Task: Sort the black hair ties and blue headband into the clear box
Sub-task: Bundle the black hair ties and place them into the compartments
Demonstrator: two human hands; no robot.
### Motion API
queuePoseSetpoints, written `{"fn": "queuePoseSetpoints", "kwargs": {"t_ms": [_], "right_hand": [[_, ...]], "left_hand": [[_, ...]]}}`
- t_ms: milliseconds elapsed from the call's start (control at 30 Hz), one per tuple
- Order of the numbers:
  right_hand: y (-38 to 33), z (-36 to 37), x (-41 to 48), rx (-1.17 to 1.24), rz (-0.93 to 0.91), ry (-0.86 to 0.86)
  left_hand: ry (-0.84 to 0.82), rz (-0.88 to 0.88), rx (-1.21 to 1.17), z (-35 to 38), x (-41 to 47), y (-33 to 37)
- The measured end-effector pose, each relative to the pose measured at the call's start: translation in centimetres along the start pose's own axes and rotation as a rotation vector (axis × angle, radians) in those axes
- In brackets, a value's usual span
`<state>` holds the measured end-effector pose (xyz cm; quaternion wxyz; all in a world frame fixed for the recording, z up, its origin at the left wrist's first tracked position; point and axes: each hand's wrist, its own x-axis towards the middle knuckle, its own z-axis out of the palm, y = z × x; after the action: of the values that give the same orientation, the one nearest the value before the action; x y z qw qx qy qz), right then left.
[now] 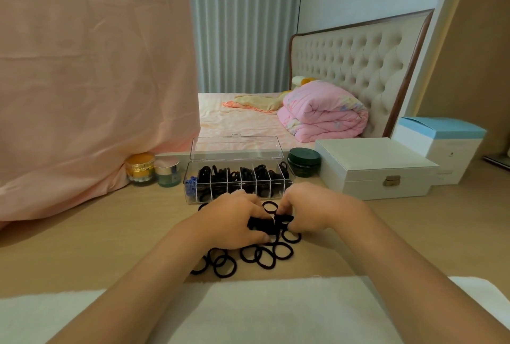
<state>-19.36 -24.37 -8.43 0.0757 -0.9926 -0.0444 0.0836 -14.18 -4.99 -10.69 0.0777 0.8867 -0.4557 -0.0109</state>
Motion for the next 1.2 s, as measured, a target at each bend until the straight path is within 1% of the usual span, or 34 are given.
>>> {"fn": "queuePoseSetpoints", "kwargs": {"t_ms": [100,233,300,333,367,433,500,567,633,733,867,967,1067,1100,1167,1200], "right_hand": [[-0.3,0.5,0.3,-0.016,-0.014,0.075],[-0.6,0.5,0.2,0.013,-0.042,0.128],[-0.4,0.2,0.0,0.067,-0.053,0.164],[-0.2,0.0,-0.1,0.109,-0.050,0.189],[0.1,-0.2,0.0,0.176,-0.041,0.210],[0.3,-0.9,-0.1,0.403,-0.032,0.234],[0.0,-1.7,-0.5,0.703,-0.053,0.231],[-0.9,-2.2,-0.9,0.980,-0.092,0.190],[-2.0,-2.2,-1.0,1.123,-0.116,0.131],[-2.8,-1.3,-0.7,1.157,-0.089,0.079],[-3.1,-0.3,0.0,1.092,-0.004,0.188],[-3.1,0.1,0.2,1.064,0.056,0.241],[-3.2,0.3,0.3,1.039,0.094,0.280],[-3.3,0.3,0.3,1.027,0.101,0.286],[-3.7,0.3,0.2,0.988,0.121,0.293],[-3.9,0.3,0.2,0.962,0.130,0.307]], "left_hand": [[0.042,0.019,0.024,0.1,-0.1,-0.1],[0.128,0.045,0.102,0.3,0.1,0.4],[0.179,0.013,0.038,0.3,0.1,0.4],[0.196,-0.030,-0.053,0.2,0.0,0.2],[0.213,-0.085,-0.170,0.1,-0.2,-0.1],[0.250,-0.200,-0.384,-0.4,-0.5,-0.7],[0.294,-0.281,-0.502,-0.7,-0.6,-1.3],[0.337,-0.324,-0.588,-0.7,-0.6,-1.7],[0.358,-0.341,-0.681,-0.6,-0.5,-1.8],[0.348,-0.360,-0.846,-0.5,-0.3,-1.6],[0.296,-0.380,-1.005,-0.8,-0.6,-1.4],[0.203,-0.395,-1.083,-0.8,-0.7,-1.7],[0.107,-0.376,-1.279,-0.9,-0.7,-1.9],[0.103,-0.370,-1.275,-0.9,-0.7,-1.9],[0.152,-0.374,-1.128,-0.7,-0.7,-2.0],[0.181,-0.378,-1.094,-0.6,-0.8,-2.0]]}}
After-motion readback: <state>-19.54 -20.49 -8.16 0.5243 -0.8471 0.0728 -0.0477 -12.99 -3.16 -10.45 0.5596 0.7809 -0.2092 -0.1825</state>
